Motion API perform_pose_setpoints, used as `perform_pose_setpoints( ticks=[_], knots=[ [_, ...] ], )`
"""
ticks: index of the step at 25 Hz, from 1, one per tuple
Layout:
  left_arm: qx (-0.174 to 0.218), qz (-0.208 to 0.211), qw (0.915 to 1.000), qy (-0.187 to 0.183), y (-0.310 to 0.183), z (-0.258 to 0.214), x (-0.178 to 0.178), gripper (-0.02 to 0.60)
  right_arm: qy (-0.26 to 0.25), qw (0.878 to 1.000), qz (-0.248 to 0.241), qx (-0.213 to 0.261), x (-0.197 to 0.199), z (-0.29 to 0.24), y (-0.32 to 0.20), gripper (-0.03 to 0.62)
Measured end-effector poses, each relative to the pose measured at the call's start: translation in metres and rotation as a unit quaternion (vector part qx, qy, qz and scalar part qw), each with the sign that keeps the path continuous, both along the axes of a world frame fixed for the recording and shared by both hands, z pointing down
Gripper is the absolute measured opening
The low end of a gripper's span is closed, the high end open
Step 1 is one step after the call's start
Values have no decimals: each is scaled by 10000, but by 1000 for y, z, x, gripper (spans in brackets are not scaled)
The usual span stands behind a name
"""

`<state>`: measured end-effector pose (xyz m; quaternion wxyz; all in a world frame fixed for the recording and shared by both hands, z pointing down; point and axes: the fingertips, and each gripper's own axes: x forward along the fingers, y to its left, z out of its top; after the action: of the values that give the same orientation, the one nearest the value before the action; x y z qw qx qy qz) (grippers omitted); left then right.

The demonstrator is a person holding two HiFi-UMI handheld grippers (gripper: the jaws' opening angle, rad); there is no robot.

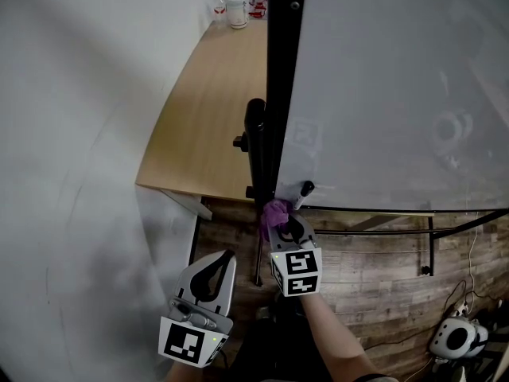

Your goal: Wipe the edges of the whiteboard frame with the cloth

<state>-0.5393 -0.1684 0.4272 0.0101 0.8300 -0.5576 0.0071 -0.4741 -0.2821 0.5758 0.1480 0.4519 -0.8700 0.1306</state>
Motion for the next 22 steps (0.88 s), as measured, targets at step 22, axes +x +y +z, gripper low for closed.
perform_pose_setpoints(
  ticks=[22],
  knots=[
    [-242, 388, 9989, -43, 1, 3, 39, 18, 226, 9985, 481, 128, 80, 6, -5, 98]
  ],
)
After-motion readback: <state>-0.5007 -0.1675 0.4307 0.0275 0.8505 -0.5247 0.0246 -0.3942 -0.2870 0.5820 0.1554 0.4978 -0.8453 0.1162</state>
